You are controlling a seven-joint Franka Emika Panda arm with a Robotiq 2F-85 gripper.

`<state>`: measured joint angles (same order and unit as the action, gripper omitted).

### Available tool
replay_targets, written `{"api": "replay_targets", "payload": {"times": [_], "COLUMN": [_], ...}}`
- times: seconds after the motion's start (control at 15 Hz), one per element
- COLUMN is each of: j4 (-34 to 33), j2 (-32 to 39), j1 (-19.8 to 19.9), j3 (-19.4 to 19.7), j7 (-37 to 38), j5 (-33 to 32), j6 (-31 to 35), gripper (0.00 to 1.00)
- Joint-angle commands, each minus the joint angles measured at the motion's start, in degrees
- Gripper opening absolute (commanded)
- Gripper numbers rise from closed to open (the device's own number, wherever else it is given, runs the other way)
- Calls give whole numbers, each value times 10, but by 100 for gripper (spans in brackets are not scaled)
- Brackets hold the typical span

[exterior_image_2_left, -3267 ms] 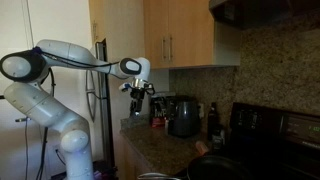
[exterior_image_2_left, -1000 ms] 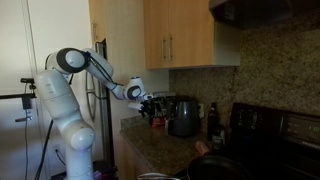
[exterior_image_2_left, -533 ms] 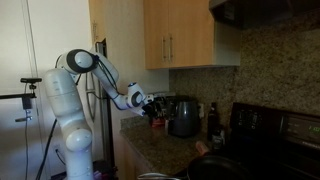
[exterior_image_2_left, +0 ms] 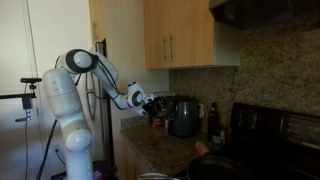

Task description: Turn on the air fryer

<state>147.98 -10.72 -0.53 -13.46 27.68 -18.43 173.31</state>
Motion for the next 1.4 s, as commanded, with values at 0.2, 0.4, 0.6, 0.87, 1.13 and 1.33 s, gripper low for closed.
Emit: {"api": "replay_targets", "payload": {"times": [0.2,0.4,0.6,0.87,1.13,1.33], "j4": [-44,-40,-48,-45,-59,-73], "j2": [-75,-71,-26,-21,7,36], "j1": [8,5,20,27,38,33], "j3": [12,10,3,3,0,0], "j7": [12,12,23,43,54,59], "j5": [12,12,-1,-14,-23,-11], "j6": [-47,-46,-37,-32,-20,3], "gripper": [100,100,100,100,100,100]}}
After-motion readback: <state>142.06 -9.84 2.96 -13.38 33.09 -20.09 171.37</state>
